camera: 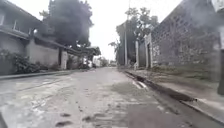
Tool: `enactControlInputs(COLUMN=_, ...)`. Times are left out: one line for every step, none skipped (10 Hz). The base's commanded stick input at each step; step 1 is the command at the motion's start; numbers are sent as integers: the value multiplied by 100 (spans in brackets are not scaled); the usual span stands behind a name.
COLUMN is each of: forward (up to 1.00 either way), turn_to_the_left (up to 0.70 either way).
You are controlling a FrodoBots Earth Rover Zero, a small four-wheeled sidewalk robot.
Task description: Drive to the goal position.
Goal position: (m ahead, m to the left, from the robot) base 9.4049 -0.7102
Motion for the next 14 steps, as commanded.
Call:
enactControlInputs(forward=70, turn_to_the_left=-35)
enactControlInputs(forward=70, turn_to_the_left=-35)
enactControlInputs(forward=70, turn_to_the_left=-24)
enactControlInputs(forward=70, turn_to_the_left=0)
enactControlInputs(forward=70, turn_to_the_left=0)
enactControlInputs(forward=70, turn_to_the_left=0)
enactControlInputs(forward=70, turn_to_the_left=0)
enactControlInputs(forward=70, turn_to_the_left=0)
enactControlInputs(forward=70, turn_to_the_left=0)
enactControlInputs(forward=70, turn_to_the_left=0)
enactControlInputs(forward=70, turn_to_the_left=0)
enactControlInputs(forward=70, turn_to_the_left=0)
enactControlInputs(forward=70, turn_to_the_left=-22)
enactControlInputs(forward=70, turn_to_the_left=-35)
